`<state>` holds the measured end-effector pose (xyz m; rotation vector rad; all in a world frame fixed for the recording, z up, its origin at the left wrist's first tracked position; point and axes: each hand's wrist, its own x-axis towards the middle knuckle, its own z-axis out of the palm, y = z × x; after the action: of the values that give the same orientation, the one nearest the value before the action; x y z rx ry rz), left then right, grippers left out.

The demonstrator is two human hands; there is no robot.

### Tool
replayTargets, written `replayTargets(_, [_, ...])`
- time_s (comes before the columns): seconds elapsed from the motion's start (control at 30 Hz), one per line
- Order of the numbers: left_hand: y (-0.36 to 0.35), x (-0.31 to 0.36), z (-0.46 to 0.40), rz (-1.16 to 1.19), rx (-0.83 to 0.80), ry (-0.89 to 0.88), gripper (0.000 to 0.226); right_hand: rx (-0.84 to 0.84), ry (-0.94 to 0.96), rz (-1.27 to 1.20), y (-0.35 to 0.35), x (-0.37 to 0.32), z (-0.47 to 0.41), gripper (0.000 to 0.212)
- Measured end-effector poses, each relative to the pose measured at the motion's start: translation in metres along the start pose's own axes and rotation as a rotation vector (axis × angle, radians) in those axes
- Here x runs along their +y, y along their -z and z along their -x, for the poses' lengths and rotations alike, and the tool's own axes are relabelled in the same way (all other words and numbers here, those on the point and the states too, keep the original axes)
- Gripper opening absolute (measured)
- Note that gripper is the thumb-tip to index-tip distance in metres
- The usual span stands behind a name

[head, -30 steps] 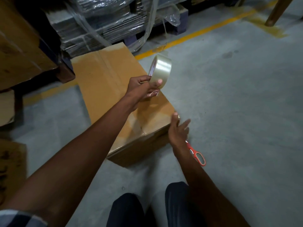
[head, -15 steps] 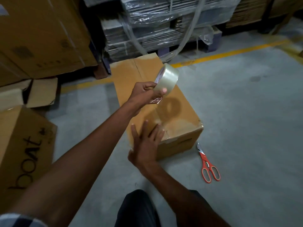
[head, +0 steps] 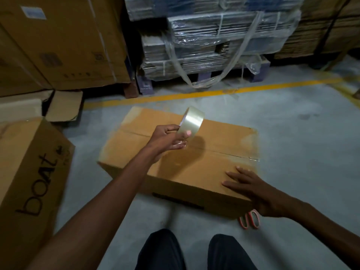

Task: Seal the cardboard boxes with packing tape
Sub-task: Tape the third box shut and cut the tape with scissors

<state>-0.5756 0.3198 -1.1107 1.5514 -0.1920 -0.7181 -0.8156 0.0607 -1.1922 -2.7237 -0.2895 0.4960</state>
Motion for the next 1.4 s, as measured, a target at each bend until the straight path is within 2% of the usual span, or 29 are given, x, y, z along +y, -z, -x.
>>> replayTargets(0.07, [0.004,-0.010,0.010,0.027,0.001,0.024,0.038,-0.105,-0.040,0.016,0.011,-0.005,0.015,0.102])
replayTargets(0.13, [0.006,-0.019,0.019,0.052,0.000,0.048,0.033,-0.181,-0.093,-0.038,0.034,-0.013,0.011,0.089])
replayTargets(0.17, [0.006,-0.023,0.024,0.063,-0.008,0.063,0.035,-0.141,-0.111,-0.138,0.047,-0.020,0.000,0.081])
replayTargets(0.23, [0.004,-0.028,0.033,0.088,-0.021,0.089,0.039,0.051,-0.155,-0.447,0.069,-0.030,-0.032,0.074])
replayTargets(0.3, [0.001,-0.032,0.045,0.103,-0.020,0.098,0.037,0.189,-0.176,-0.881,0.082,-0.048,-0.073,0.079])
replayTargets(0.37, [-0.002,-0.034,0.057,0.097,-0.007,0.099,0.037,0.151,-0.135,-1.229,0.091,-0.071,-0.111,0.091])
replayTargets(0.43, [-0.001,-0.034,0.070,0.113,0.040,0.090,0.042,0.078,-0.077,-1.330,0.096,-0.090,-0.139,0.086])
replayTargets(0.57, [0.013,-0.032,0.106,0.241,0.245,0.097,0.048,-0.065,-0.015,-1.438,0.097,-0.119,-0.167,0.064])
replayTargets(0.7, [0.032,-0.050,0.139,0.437,0.494,0.119,0.065,-0.136,0.023,-1.307,0.094,-0.154,-0.191,0.077])
replayTargets(0.77, [0.039,-0.064,0.151,0.622,0.645,0.125,0.064,-0.141,0.062,-1.230,0.091,-0.176,-0.201,0.082])
replayTargets(0.87, [0.053,-0.084,0.165,0.800,0.788,0.141,0.041,-0.093,0.112,-1.143,0.081,-0.206,-0.217,0.085])
replayTargets(0.97, [0.074,-0.102,0.172,0.764,0.886,0.154,0.020,-0.026,0.135,-1.023,0.073,-0.238,-0.232,0.081])
replayTargets(1.1, [0.101,-0.117,0.181,0.756,0.969,0.094,0.016,0.066,0.256,-0.752,0.066,-0.270,-0.250,0.077])
replayTargets(1.17, [0.116,-0.120,0.182,0.743,0.990,0.090,0.017,0.104,0.286,-0.718,0.062,-0.280,-0.260,0.078])
replayTargets(1.3, [0.136,-0.126,0.179,0.757,1.016,0.143,0.016,0.234,0.334,-0.597,0.055,-0.283,-0.278,0.084])
replayTargets(1.4, [0.138,-0.131,0.176,0.783,0.999,0.182,0.016,0.353,0.372,-0.408,0.058,-0.276,-0.286,0.091])
